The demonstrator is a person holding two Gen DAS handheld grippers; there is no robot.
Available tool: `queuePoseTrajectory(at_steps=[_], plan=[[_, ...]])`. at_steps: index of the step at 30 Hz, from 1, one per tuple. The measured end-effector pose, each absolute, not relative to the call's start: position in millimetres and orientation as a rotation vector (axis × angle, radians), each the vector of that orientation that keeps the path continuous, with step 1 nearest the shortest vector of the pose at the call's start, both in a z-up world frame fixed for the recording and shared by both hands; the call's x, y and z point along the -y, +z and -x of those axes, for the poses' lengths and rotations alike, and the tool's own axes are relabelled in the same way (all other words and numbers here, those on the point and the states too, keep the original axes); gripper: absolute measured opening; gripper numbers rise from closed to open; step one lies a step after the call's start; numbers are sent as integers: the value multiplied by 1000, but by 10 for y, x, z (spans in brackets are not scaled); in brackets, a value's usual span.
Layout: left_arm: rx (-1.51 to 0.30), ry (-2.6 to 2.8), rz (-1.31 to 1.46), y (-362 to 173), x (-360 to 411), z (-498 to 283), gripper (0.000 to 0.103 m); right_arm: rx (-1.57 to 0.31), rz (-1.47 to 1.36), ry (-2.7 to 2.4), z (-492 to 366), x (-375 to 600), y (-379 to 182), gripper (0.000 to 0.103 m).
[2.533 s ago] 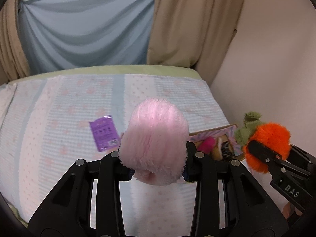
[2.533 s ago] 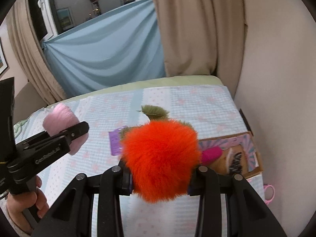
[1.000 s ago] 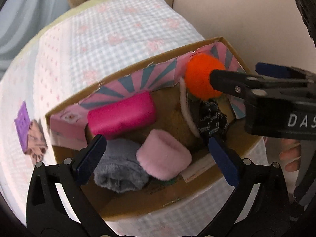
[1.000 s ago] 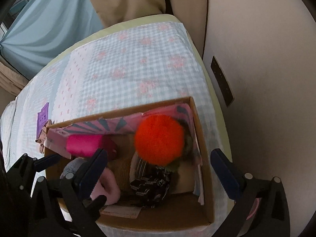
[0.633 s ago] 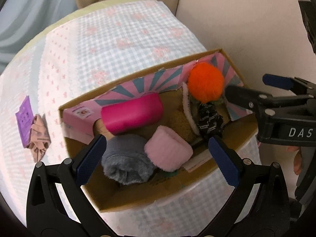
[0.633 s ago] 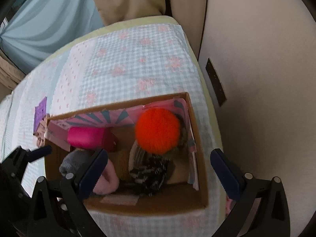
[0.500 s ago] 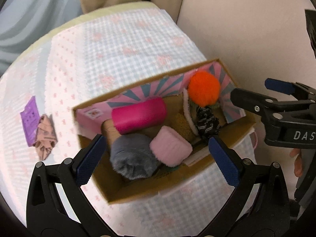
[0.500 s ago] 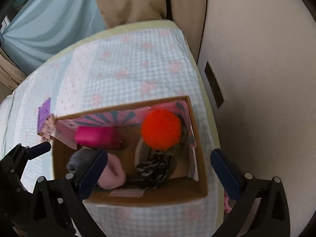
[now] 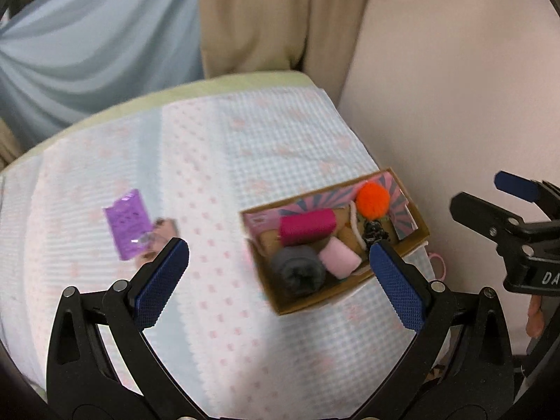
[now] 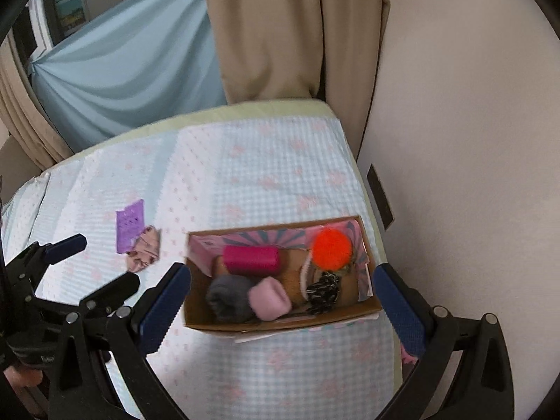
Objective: Organize soft objects
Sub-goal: 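Withdraw both tools from the box toward the purple pouch and beige mask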
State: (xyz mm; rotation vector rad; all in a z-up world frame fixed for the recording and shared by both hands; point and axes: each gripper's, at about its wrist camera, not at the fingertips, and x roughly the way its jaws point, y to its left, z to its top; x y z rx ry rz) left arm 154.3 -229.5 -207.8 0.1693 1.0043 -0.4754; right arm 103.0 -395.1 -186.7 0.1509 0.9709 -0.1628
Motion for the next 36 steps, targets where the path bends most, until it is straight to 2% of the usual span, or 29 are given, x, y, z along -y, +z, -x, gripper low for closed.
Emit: queuePoseTrajectory(at_steps=[9, 15, 26, 36], plan=[[-909, -403, -129, -1377, 1397, -1268, 103, -895, -168, -127, -762, 3224, -1416, 103], [-911, -359, -78, -1275, 839, -1283, 103, -878, -169, -85, -826, 2796, -1350, 103], [-950, -261, -22, -1380, -145, -1706, 103, -923, -181, -8, -1294, 2053, -1603, 103], [-1062, -221, 22, -1871, -586, -2575, 103, -1026, -167, 109, -2017, 1558, -2208, 103]])
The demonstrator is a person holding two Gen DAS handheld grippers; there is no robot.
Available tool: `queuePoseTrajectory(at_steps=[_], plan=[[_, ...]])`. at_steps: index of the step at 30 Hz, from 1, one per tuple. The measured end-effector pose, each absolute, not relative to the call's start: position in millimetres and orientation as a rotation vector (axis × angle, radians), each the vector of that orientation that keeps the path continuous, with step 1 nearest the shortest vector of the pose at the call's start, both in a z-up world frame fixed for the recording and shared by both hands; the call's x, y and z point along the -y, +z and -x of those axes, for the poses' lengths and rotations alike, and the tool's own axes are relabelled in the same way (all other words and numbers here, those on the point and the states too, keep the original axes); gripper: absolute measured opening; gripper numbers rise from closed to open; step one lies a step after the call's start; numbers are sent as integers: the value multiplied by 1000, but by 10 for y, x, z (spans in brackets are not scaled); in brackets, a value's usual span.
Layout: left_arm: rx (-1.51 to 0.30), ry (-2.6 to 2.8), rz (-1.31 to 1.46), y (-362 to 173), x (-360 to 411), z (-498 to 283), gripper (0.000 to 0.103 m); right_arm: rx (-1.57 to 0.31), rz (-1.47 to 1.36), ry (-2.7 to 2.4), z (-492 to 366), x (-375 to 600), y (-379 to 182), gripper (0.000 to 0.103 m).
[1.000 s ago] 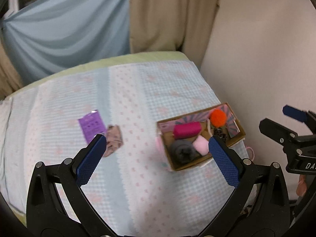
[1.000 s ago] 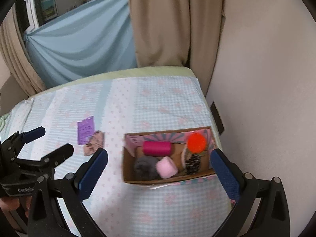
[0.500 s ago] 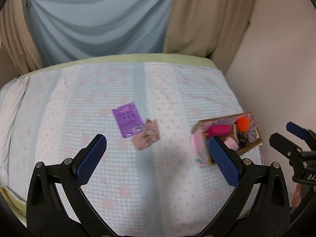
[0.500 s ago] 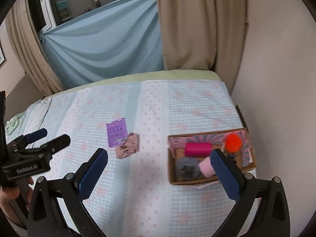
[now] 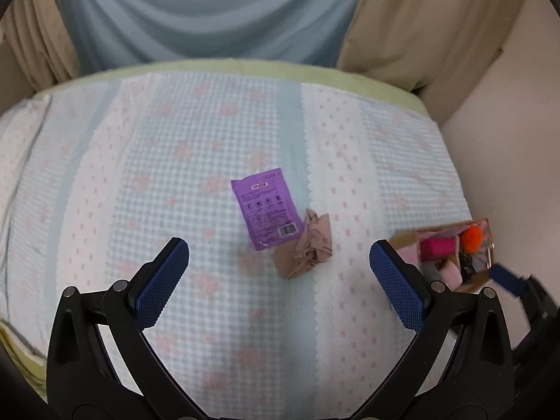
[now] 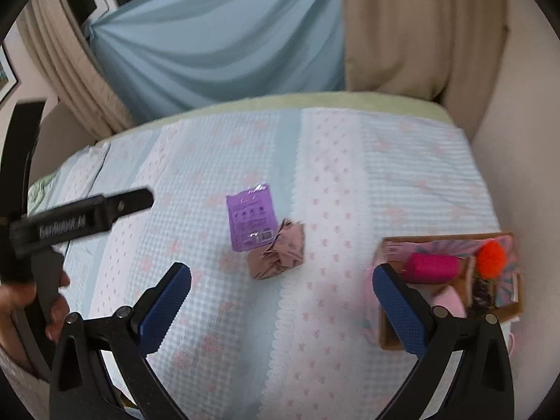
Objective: Organize soft objects
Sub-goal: 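Withdraw both tools from the box toward the purple pouch and beige mask, then grasp the purple pouch with the left tool while the right tool grasps the beige mask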
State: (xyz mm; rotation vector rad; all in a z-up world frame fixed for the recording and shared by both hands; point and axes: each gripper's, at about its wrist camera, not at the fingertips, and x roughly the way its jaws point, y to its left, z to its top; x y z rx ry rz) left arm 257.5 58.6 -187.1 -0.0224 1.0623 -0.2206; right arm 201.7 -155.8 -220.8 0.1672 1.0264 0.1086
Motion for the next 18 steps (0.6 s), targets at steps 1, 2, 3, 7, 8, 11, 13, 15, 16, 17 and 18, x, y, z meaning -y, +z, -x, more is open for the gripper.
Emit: queuePoseTrajectory(at_steps=[1, 2, 3, 7, 8, 11, 13, 15, 16, 17, 18], plan=[[-1080, -216, 31, -1961, -605, -2687, 103, -1042, -166, 119, -2091, 1533, -2300, 103], [-1099, -213, 41, -2057, -617, -2796, 103, -1055, -168, 126, -2164, 1510, -2401, 103], [-1115, -213, 50, -2138, -622, -2885, 103, -1075, -171, 136, -2257, 1481, -2539, 103], [-1191, -196, 85, -2620, -618, -3278, 103, -1135, -161, 162, -2489, 1381, -2919, 103], [-1209, -190, 91, -2742, -601, -3366, 103, -1151, -153, 170, -2560, 1365, -3033, 103], [-1266, -176, 101, -3110, -546, -3602, 103, -1186, -130, 187, -2725, 1331, -3298, 103], [-1299, -172, 101, -3349, -494, -3746, 103, -1205, -122, 200, -2841, 1320, -3521, 103], [-1323, -167, 92, -3558, -433, -3858, 103, -1229, -124, 213, -2943, 1313, -3733, 103], [-1334, -163, 85, -3678, -408, -3920, 103, -1244, -127, 224, -3000, 1303, -3871, 103], [-1347, -157, 79, -3804, -379, -3980, 103, -1256, -122, 234, -3047, 1286, -3988, 103], [-1366, -150, 74, -3979, -351, -4058, 103, -1266, -110, 241, -3085, 1255, -4080, 103]])
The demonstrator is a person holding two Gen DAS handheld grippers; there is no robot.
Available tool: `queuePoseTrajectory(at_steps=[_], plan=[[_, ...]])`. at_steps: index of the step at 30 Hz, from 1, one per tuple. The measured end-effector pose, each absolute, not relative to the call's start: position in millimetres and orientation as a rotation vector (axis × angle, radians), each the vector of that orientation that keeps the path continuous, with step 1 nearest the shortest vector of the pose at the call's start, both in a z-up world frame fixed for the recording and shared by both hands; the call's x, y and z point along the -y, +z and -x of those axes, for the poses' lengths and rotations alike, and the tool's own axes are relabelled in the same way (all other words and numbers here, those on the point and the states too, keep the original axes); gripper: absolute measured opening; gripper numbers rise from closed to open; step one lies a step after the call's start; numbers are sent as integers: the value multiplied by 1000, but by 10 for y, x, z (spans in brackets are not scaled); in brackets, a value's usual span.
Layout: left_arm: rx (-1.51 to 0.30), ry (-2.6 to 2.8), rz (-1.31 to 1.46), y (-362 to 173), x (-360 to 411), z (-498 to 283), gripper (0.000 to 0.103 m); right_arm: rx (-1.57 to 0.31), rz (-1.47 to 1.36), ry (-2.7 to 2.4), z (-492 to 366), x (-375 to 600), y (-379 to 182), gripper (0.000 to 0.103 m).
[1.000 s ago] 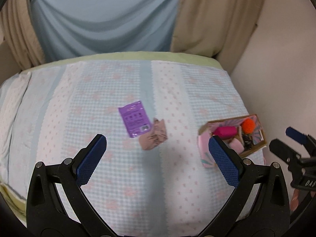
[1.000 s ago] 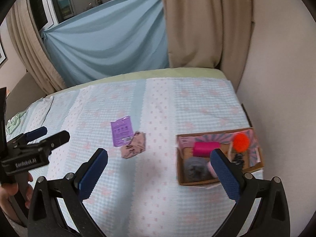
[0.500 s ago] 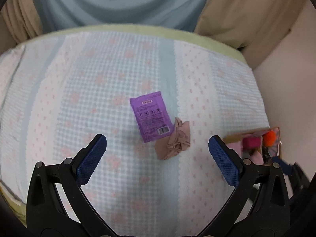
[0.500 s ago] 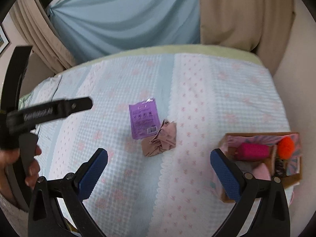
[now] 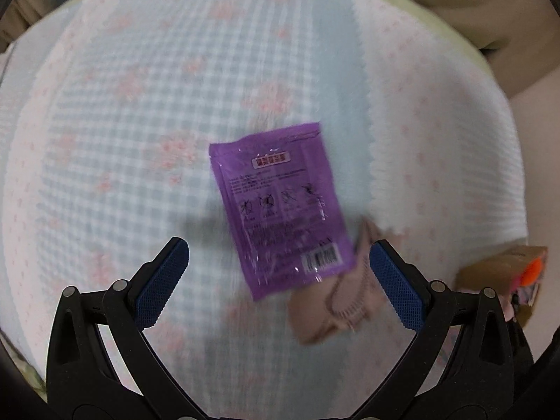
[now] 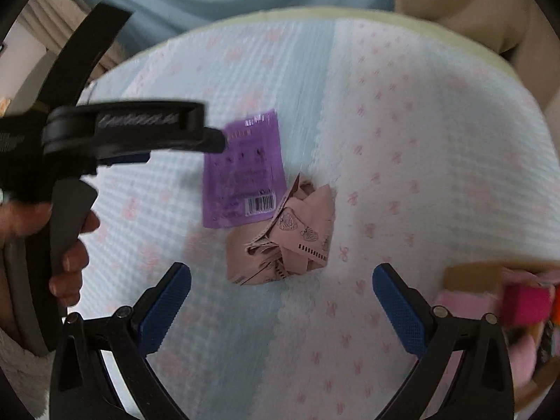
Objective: Organize soft objects
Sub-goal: 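Grasp the purple pouch with the left tool while the right tool grasps the beige mask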
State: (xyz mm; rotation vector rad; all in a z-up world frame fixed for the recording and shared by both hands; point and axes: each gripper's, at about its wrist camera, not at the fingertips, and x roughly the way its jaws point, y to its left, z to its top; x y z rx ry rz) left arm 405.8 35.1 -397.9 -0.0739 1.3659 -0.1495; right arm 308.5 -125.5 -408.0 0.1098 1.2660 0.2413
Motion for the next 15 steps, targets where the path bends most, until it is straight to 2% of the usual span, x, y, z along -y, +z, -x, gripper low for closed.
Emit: queuePoseTrajectory(at_steps=[8, 15], plan=[[-1460, -117, 111, -4801, -312, -4393, 103, -1320, 45, 316, -3297, 1070, -4711, 103], [-1502, -79, 64, -5181, -203, -4478, 103, -1336, 96, 369, -3389, 948, -5038, 103]])
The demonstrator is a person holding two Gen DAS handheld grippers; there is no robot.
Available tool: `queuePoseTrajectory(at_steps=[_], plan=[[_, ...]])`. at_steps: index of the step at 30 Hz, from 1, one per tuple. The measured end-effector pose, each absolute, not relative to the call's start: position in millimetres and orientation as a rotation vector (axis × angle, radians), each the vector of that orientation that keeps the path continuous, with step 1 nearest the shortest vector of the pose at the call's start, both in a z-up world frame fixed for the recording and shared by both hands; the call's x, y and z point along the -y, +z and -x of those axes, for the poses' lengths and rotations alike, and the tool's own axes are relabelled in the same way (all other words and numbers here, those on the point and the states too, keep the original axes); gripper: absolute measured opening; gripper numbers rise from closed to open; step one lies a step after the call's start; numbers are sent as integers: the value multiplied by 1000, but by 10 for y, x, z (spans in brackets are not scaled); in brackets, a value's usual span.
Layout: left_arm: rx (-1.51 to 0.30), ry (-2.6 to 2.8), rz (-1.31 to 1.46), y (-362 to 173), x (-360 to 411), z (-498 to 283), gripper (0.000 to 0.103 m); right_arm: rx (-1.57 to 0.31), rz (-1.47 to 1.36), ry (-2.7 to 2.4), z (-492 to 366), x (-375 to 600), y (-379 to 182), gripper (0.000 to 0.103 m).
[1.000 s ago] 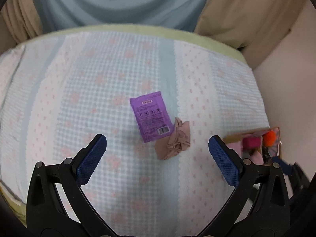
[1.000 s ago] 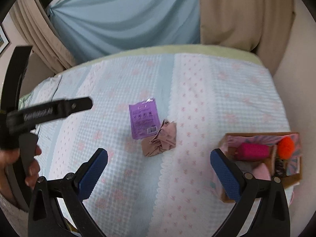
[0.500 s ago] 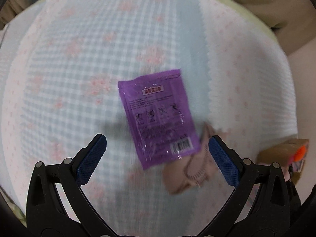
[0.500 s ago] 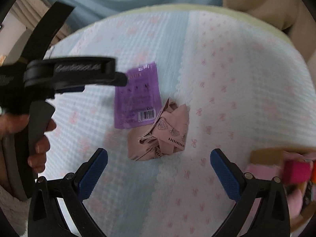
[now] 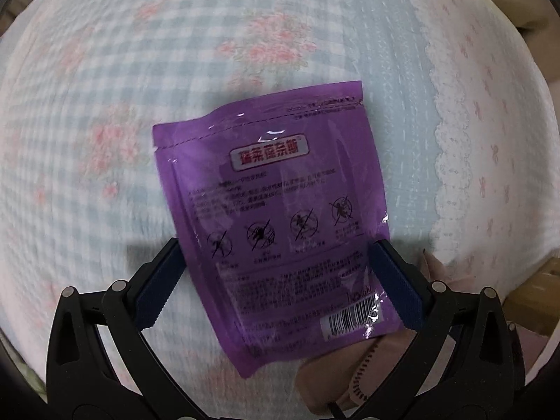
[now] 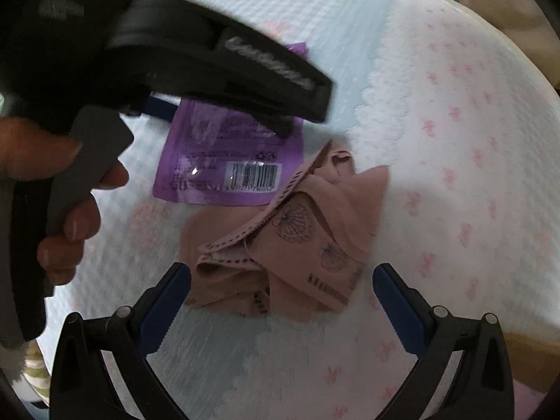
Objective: Organize soft objects
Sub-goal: 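Grasp the purple pouch with the left tool while the right tool grasps the beige mask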
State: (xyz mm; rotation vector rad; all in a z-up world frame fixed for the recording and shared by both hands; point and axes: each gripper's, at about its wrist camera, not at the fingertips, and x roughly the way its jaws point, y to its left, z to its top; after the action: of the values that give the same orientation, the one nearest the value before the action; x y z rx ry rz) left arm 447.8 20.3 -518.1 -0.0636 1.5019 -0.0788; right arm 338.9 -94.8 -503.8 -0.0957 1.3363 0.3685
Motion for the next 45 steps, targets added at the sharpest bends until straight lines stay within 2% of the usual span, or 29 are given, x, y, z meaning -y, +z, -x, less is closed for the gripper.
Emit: queuePoseTrajectory(at_steps=[2, 4, 7, 9, 10, 12, 13, 14, 15, 17, 20, 24, 34, 40, 45], plan=[[-1494, -79, 21, -5209, -141, -4491, 103, -1329, 127, 377, -3398, 910, -5102, 103], [-1501, -79, 43, -5230, -154, -4514, 103, -1300, 163, 385, -3379, 873, -5098, 98], [-1511, -82, 55, -5226, -162, -4537, 102, -1273, 183, 395, -3350, 831, -5062, 80], [-1506, -75, 49, -5221, -151, -4530, 97, -1268, 183, 393, -3339, 824, -5035, 65], [-1501, -72, 49, -5219, -143, -4521, 89, -1268, 182, 392, -3338, 819, -5024, 62], [-1485, -65, 54, -5189, -135, -4507, 80, -1262, 178, 396, -3313, 830, -5000, 47], [-1478, -61, 60, -5152, -141, -4481, 70, -1259, 176, 403, -3303, 833, -4989, 44], [-1470, -60, 72, -5119, -180, -4463, 60, -1258, 173, 412, -3288, 843, -4983, 35], [-1469, -60, 89, -5098, -222, -4458, 54, -1258, 166, 422, -3279, 837, -4977, 30], [-1456, -49, 104, -5044, -304, -4440, 33, -1258, 164, 425, -3260, 818, -4964, 26], [-1445, -49, 126, -4974, -426, -4439, 25, -1259, 145, 415, -3244, 818, -4941, 22], [-1440, -63, 178, -4913, -565, -4431, 22, -1259, 108, 399, -3288, 956, -4896, 17], [-1416, -96, 177, -4535, -848, -4193, 18, -1212, 69, 330, -3203, 1130, -4471, 16], [-1352, -132, 183, -4043, -988, -4053, 17, -1154, 35, 277, -2964, 1180, -4038, 16], [-1270, -169, 177, -3415, -1071, -3716, 17, -1085, -17, 235, -2726, 1203, -3477, 16]])
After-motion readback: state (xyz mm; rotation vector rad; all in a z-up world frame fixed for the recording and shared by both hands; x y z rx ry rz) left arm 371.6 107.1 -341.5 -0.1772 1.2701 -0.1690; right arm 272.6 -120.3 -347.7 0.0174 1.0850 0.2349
